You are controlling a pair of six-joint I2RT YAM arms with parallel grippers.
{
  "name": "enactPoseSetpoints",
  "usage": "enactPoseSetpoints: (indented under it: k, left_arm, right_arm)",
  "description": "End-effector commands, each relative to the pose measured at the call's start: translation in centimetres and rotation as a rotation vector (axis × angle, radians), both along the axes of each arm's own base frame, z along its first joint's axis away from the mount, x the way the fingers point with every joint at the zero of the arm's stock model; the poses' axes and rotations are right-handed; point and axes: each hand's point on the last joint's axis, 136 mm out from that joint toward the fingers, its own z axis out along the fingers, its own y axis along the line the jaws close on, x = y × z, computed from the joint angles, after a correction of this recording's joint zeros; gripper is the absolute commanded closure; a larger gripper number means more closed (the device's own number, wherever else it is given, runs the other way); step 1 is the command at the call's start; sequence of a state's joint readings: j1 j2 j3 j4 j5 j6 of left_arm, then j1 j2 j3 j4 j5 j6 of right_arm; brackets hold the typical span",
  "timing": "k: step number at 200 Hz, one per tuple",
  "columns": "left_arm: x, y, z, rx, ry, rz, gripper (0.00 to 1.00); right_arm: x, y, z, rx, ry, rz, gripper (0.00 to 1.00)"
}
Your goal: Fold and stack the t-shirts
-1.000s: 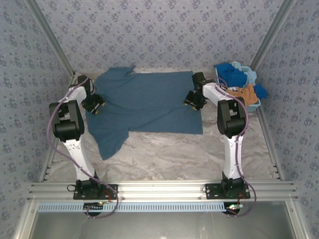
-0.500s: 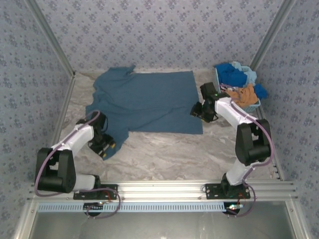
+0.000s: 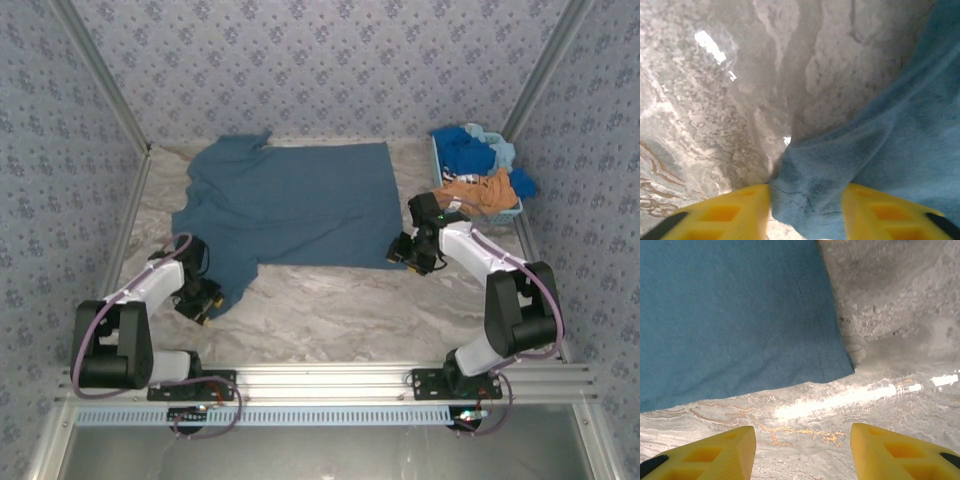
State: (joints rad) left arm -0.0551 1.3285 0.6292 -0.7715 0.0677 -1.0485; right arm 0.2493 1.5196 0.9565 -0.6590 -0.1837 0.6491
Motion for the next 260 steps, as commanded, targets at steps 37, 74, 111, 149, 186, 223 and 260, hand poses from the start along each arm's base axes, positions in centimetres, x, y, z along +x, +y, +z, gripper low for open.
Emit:
enactPoseSetpoints:
  k: [37, 74, 111, 149, 186, 223, 260]
  left_arm:
    - [2.3, 1.0, 1.0, 0.048, -0.128, 0.012, 1.0]
    - [2.1, 1.3, 3.0, 0.059, -0.162, 0.012, 1.0]
    - [1.9, 1.3, 3.6, 0.057, -0.168, 0.009, 1.0]
    - [2.0, 1.2, 4.9, 0.05, -0.19, 0.016, 1.0]
    - [0.7, 1.3, 6.6, 0.049, -0.204, 0.08, 1.0]
    - [-4.4, 1.1, 7.3, 0.059, -0.184, 0.261, 1.0]
    - [-7.1, 0.2, 7.6, 0.07, -0.197, 0.282, 1.0]
  right_arm:
    - [-0.2, -0.6, -1.6, 0.041, 0.02, -0.122, 0.46]
    - [1.4, -1.6, -3.7, 0.004, 0.025, -0.166, 0.57]
    - [2.9, -1.9, -5.0, -0.014, 0.048, -0.159, 0.6]
    - [3.3, -2.1, -5.9, -0.034, 0.049, -0.155, 0.77]
    - [3.3, -1.8, -4.9, -0.07, 0.044, -0.12, 1.0]
    - [0.0, -2.5, -3.1, -0.143, 0.088, -0.067, 1.0]
    - [-4.2, -3.0, -2.4, -0.18, 0.154, -0.012, 1.0]
